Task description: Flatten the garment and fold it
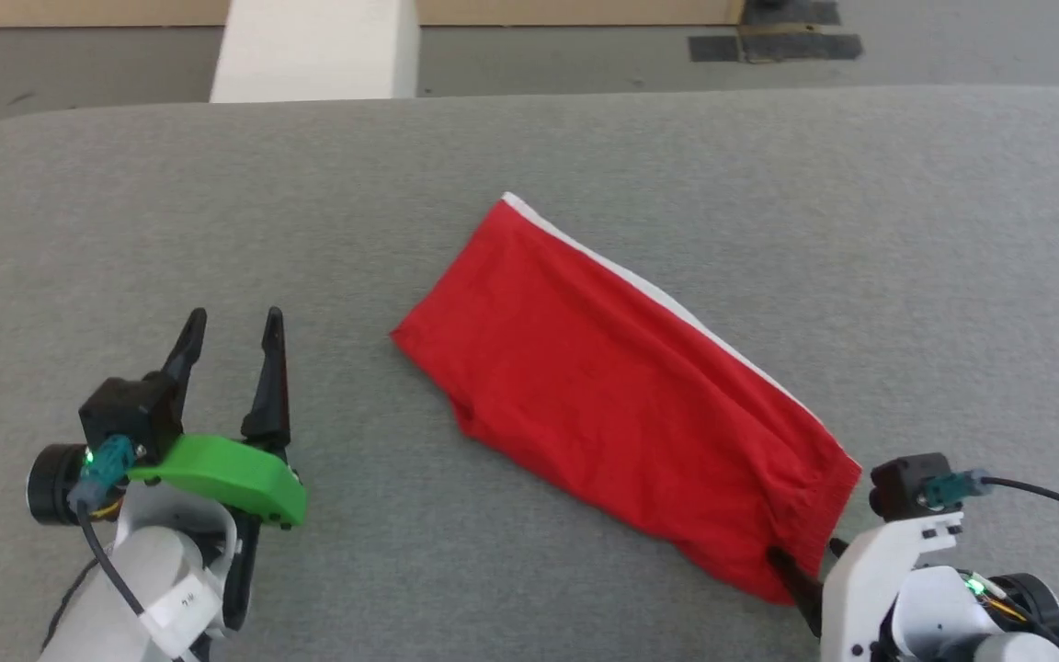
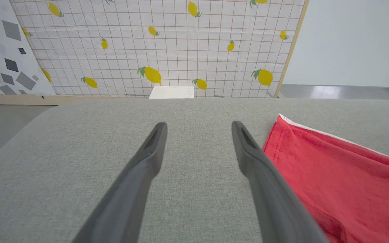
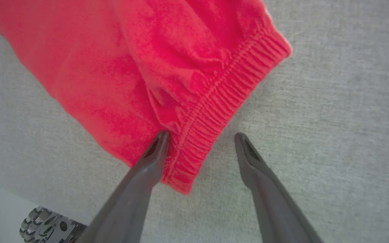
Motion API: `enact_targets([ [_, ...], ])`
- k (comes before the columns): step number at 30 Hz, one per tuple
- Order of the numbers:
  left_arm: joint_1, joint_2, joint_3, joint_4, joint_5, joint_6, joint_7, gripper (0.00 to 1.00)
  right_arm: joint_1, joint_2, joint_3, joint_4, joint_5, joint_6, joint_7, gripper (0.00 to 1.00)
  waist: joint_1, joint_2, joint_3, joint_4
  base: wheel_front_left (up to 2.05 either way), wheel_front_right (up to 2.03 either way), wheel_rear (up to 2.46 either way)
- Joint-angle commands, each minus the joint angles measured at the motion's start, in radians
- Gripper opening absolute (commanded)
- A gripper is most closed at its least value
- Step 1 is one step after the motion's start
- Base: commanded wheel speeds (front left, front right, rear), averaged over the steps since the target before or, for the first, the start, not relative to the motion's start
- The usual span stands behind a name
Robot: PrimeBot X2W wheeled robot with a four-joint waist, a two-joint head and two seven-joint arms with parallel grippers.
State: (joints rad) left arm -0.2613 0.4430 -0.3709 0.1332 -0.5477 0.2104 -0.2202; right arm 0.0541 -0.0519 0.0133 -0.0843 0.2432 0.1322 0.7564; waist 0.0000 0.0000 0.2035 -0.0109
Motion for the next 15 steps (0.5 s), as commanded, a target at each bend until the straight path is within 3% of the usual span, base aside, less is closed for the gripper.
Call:
enact_targets([
  [1, 0.023, 0.005, 0.001, -0.019, -0.012, 0.011, 0.007, 1.0, -0.024, 0.001, 0.004, 0.034, -0.023, -0.002, -0.003, 1.0, 0.0, 0.0, -0.012, 0.035, 0.0, 0.0, 0.0],
  [8, 0.052, 0.006, -0.007, -0.053, -0.024, 0.02, 0.026, 1.0, -0.075, 0.002, 0.024, 0.164, -0.046, -0.002, -0.035, 1.0, 0.0, 0.0, -0.019, 0.057, 0.0, 0.0, 0.0],
  [9, 0.053, 0.006, -0.008, -0.054, -0.025, 0.02, 0.028, 1.0, -0.079, 0.002, 0.027, 0.175, -0.046, -0.002, -0.043, 0.86, 0.0, 0.0, -0.021, 0.058, 0.0, 0.0, 0.0],
  [10, 0.054, 0.005, -0.009, -0.054, -0.027, 0.02, 0.03, 1.0, -0.084, 0.002, 0.032, 0.188, -0.043, -0.002, -0.05, 0.43, 0.0, 0.0, -0.023, 0.06, 0.0, 0.0, 0.0],
  [12, 0.055, 0.005, -0.012, -0.054, -0.029, 0.019, 0.033, 1.0, -0.091, 0.002, 0.042, 0.204, -0.038, -0.002, -0.061, 0.06, 0.0, 0.0, -0.025, 0.062, 0.0, 0.0, 0.0],
  [13, 0.055, 0.005, -0.015, -0.054, -0.03, 0.018, 0.036, 1.0, -0.095, 0.002, 0.045, 0.212, -0.034, -0.002, -0.067, 0.0, 0.0, 0.0, -0.027, 0.061, 0.0, 0.0, 0.0],
  [15, 0.056, 0.007, -0.02, -0.052, -0.033, 0.014, 0.044, 1.0, -0.104, 0.002, 0.049, 0.218, -0.029, -0.002, -0.08, 0.0, 0.0, 0.0, -0.031, 0.059, 0.0, 0.0, 0.0],
])
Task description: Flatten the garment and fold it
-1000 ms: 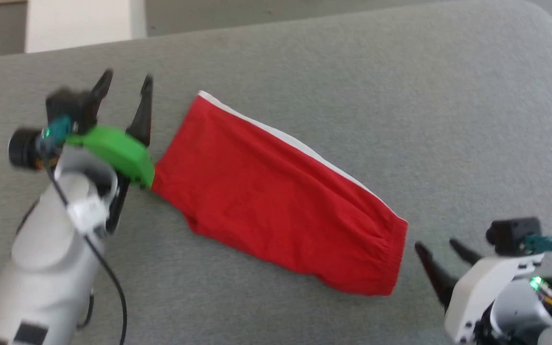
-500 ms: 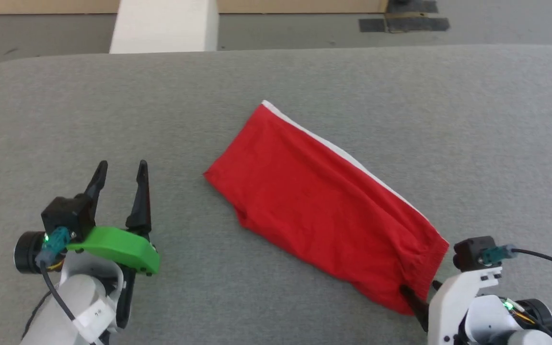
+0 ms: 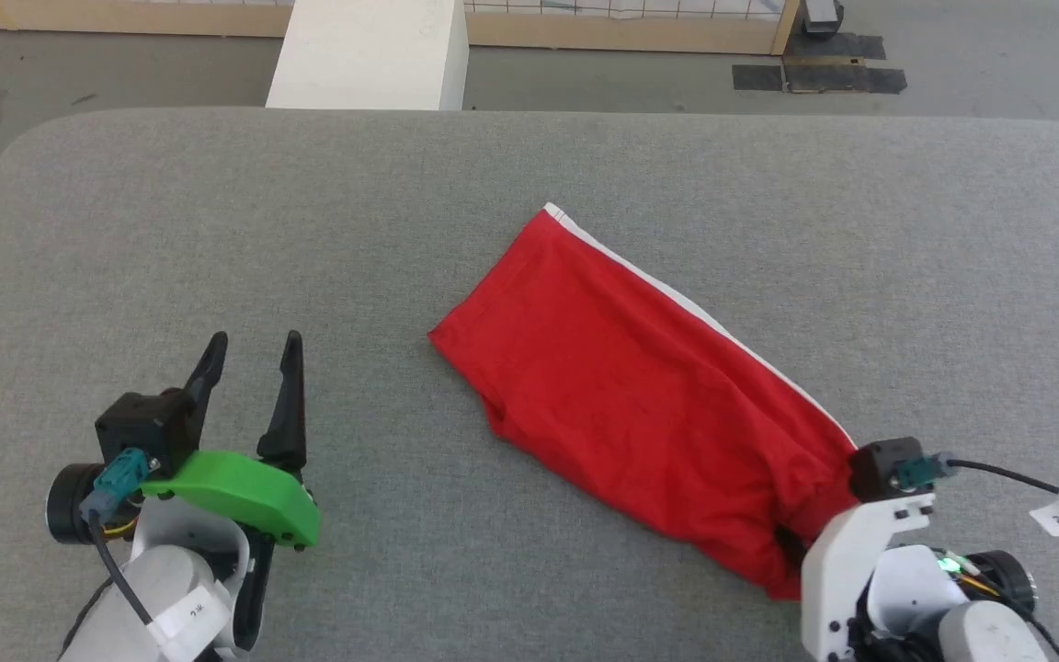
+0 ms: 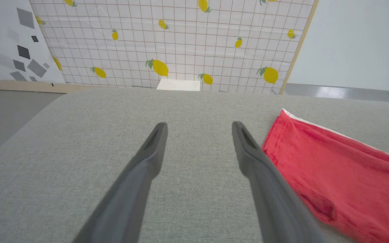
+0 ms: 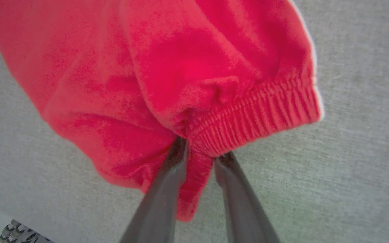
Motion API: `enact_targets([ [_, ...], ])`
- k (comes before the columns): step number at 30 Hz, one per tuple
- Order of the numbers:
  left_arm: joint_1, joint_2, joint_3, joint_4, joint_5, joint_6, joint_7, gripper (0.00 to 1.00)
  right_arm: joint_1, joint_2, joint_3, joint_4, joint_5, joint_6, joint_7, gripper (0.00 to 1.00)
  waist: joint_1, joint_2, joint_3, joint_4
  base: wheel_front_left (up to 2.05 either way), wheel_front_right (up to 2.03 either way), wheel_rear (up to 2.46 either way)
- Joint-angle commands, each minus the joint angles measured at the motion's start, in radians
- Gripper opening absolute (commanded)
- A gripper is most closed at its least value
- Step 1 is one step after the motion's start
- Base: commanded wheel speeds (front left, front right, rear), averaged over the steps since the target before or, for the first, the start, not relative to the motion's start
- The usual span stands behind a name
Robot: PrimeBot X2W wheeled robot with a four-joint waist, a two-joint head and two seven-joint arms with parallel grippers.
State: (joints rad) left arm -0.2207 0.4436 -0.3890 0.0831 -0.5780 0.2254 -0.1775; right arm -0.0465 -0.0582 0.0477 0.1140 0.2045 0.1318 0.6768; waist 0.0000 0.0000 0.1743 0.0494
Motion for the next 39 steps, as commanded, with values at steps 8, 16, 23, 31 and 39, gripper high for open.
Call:
enact_targets([
  [8, -0.046, -0.018, -0.044, 0.026, -0.041, -0.04, 0.097, 1.0, -0.035, 0.008, 0.024, 0.001, 0.039, -0.001, -0.046, 0.0, 0.0, 0.0, -0.007, -0.034, 0.0, 0.0, 0.0],
  [16, -0.27, -0.085, -0.129, 0.198, -0.079, -0.074, 0.369, 1.0, -0.068, 0.008, 0.043, -0.029, 0.054, -0.001, -0.037, 0.0, 0.0, 0.0, 0.03, -0.075, 0.0, 0.0, 0.0],
  [23, -0.416, -0.105, -0.194, 0.389, -0.088, -0.066, 0.633, 1.0, -0.089, 0.008, 0.053, -0.028, 0.062, -0.001, -0.034, 0.0, 0.0, 0.0, 0.068, -0.12, 0.0, 0.0, 0.0],
  [31, -0.424, -0.131, -0.202, 0.486, -0.143, -0.102, 0.716, 0.71, -0.096, 0.008, 0.05, -0.017, 0.069, -0.001, -0.047, 0.0, 0.0, 0.0, 0.092, -0.15, 0.0, 0.0, 0.0],
  [39, -0.402, -0.161, -0.19, 0.496, -0.192, -0.159, 0.679, 0.0, -0.098, 0.008, 0.04, -0.008, 0.067, -0.001, -0.051, 0.0, 0.0, 0.0, 0.083, -0.137, 0.0, 0.0, 0.0],
])
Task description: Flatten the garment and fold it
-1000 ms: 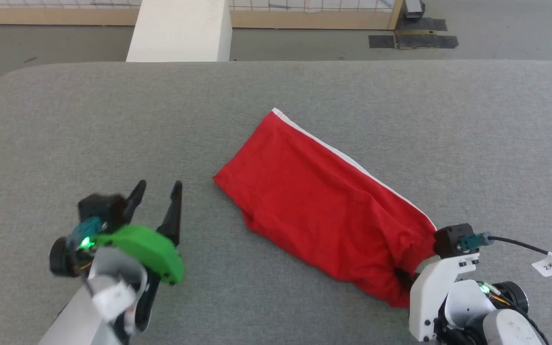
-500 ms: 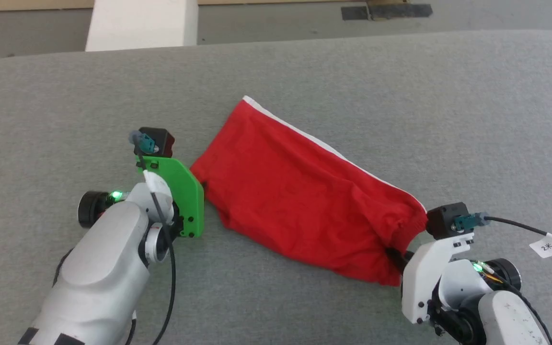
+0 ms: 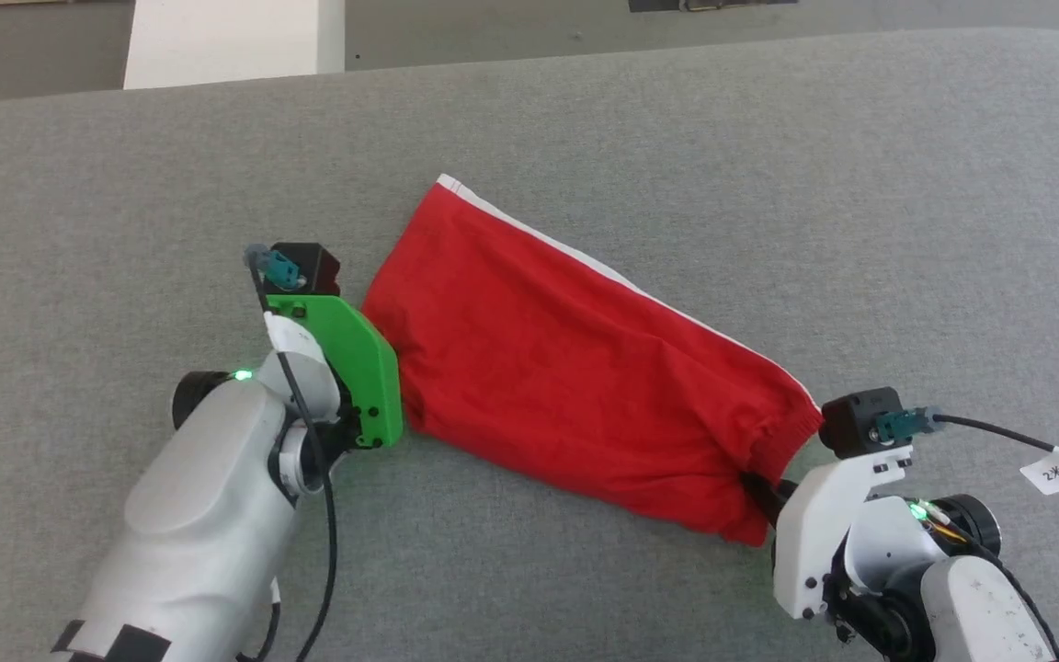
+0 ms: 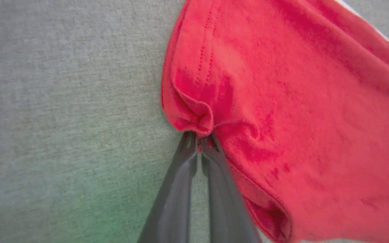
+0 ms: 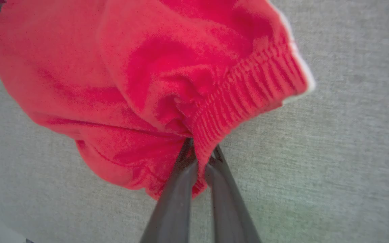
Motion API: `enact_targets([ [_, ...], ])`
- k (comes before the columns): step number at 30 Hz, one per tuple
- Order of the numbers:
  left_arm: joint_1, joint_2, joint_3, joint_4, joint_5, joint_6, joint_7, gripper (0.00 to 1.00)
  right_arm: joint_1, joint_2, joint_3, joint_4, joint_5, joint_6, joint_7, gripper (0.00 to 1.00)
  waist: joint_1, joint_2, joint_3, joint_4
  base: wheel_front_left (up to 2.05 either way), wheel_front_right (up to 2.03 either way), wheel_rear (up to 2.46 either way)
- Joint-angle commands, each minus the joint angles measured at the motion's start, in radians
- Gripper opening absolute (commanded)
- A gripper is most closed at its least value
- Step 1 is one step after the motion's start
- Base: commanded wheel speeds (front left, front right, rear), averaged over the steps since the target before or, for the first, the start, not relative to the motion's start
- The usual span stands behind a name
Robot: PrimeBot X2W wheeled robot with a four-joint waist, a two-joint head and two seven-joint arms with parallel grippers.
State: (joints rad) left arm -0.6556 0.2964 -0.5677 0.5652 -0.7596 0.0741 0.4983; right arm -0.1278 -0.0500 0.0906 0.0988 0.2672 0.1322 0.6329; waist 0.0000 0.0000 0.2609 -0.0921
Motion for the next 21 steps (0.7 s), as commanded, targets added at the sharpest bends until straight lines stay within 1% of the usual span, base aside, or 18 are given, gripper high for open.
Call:
enact_targets([
  [1, 0.03, -0.015, -0.004, 0.014, -0.014, -0.011, -0.013, 0.0, -0.017, 0.0, -0.004, 0.009, 0.004, -0.002, -0.007, 0.0, 0.0, 0.0, -0.008, 0.008, 0.0, 0.0, 0.0],
  [8, 0.032, -0.018, 0.074, -0.015, -0.064, -0.027, -0.131, 0.0, -0.014, 0.0, -0.01, 0.012, -0.003, -0.002, 0.001, 0.0, 0.0, 0.0, -0.043, 0.032, 0.0, 0.0, 0.0],
  [13, 0.101, 0.004, 0.113, -0.082, -0.096, -0.028, -0.181, 0.0, -0.003, -0.003, -0.021, 0.001, -0.011, -0.002, 0.025, 0.0, 0.0, 0.0, -0.078, 0.057, 0.0, 0.0, 0.0],
  [16, 0.168, 0.014, 0.13, -0.137, -0.115, -0.015, -0.197, 0.0, 0.004, -0.021, -0.019, -0.01, 0.0, -0.002, 0.052, 0.0, 0.0, 0.0, -0.095, 0.075, 0.0, 0.0, 0.0],
  [21, 0.309, 0.025, 0.153, -0.253, -0.146, 0.028, -0.218, 0.0, 0.014, -0.093, -0.019, -0.041, 0.039, -0.002, 0.116, 0.0, 0.0, 0.0, -0.11, 0.112, 0.0, 0.0, 0.0],
])
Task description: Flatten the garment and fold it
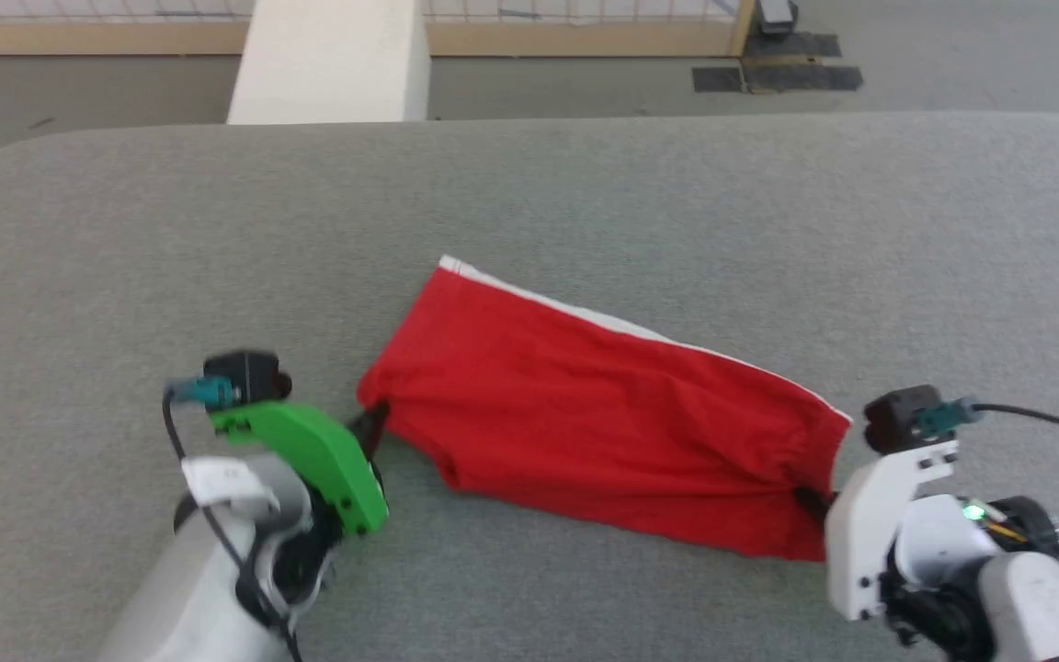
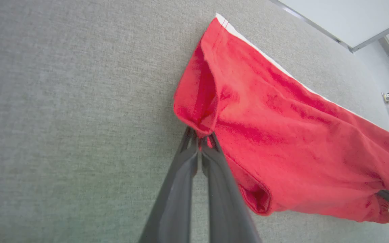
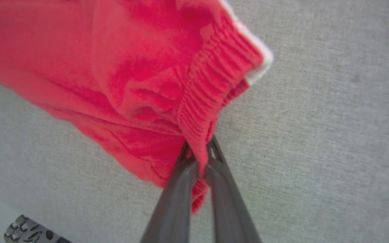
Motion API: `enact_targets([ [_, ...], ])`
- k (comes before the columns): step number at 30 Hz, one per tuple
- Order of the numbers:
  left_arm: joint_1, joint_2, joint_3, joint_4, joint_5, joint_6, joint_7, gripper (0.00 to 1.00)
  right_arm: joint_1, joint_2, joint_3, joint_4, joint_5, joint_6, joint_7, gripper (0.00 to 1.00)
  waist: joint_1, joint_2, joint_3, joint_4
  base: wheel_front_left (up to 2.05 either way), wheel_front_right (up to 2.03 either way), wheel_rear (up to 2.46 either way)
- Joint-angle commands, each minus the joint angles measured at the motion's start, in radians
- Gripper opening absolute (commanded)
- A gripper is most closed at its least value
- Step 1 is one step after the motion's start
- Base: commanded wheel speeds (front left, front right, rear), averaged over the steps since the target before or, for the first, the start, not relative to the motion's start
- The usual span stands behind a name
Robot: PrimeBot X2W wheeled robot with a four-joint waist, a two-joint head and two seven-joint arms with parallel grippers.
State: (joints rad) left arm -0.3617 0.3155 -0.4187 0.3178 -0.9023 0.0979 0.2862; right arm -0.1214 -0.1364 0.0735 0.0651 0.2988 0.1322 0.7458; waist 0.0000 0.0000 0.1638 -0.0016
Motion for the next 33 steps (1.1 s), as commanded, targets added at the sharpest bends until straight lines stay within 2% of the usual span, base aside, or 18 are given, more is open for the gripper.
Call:
enact_targets([
  [1, 0.038, 0.008, 0.005, -0.028, -0.006, 0.011, -0.008, 0.0, 0.008, -0.02, -0.008, -0.013, 0.016, -0.002, 0.012, 0.0, 0.0, 0.0, -0.014, 0.029, 0.0, 0.0, 0.0],
  [7, 0.186, 0.009, 0.013, -0.16, -0.029, 0.068, -0.017, 0.0, 0.012, -0.104, -0.034, -0.038, 0.069, -0.002, 0.095, 0.0, 0.0, 0.0, -0.021, 0.07, 0.0, 0.0, 0.0],
  [13, 0.296, 0.005, -0.011, -0.238, -0.042, 0.115, 0.009, 0.0, -0.01, -0.182, -0.007, -0.041, 0.131, -0.002, 0.185, 0.0, 0.0, 0.0, -0.026, 0.09, 0.0, 0.0, 0.0],
  [18, 0.327, -0.001, -0.031, -0.259, -0.041, 0.126, 0.019, 0.0, -0.035, -0.195, 0.009, -0.004, 0.139, -0.002, 0.193, 0.0, 0.0, 0.0, -0.026, 0.098, 0.0, 0.0, 0.0],
  [24, 0.258, 0.002, -0.028, -0.235, -0.007, 0.128, 0.002, 0.0, -0.022, -0.158, -0.012, 0.052, 0.126, -0.002, 0.187, 0.0, 0.0, 0.0, -0.026, 0.107, 0.0, 0.0, 0.0],
  [25, 0.245, 0.004, -0.028, -0.229, -0.005, 0.128, 0.005, 0.42, -0.021, -0.146, -0.016, 0.052, 0.125, -0.002, 0.175, 0.26, 0.0, 0.0, -0.025, 0.102, 0.0, 0.0, 0.0],
  [26, 0.237, 0.008, -0.031, -0.224, 0.0, 0.13, 0.011, 1.0, -0.021, -0.138, -0.018, 0.052, 0.122, -0.002, 0.166, 1.0, 0.0, 0.0, -0.024, 0.098, 0.0, 0.0, 0.0],
  [30, 0.222, 0.024, -0.019, -0.223, 0.006, 0.145, 0.017, 1.0, -0.011, -0.11, -0.023, 0.04, 0.118, -0.002, 0.121, 1.0, 0.0, 0.0, -0.025, 0.075, 0.0, 0.0, 0.0],
  [33, 0.223, 0.055, 0.005, -0.245, 0.011, 0.178, 0.028, 1.0, 0.011, -0.086, -0.044, 0.013, 0.119, -0.002, 0.095, 1.0, 0.0, 0.0, -0.028, 0.058, 0.0, 0.0, 0.0],
])
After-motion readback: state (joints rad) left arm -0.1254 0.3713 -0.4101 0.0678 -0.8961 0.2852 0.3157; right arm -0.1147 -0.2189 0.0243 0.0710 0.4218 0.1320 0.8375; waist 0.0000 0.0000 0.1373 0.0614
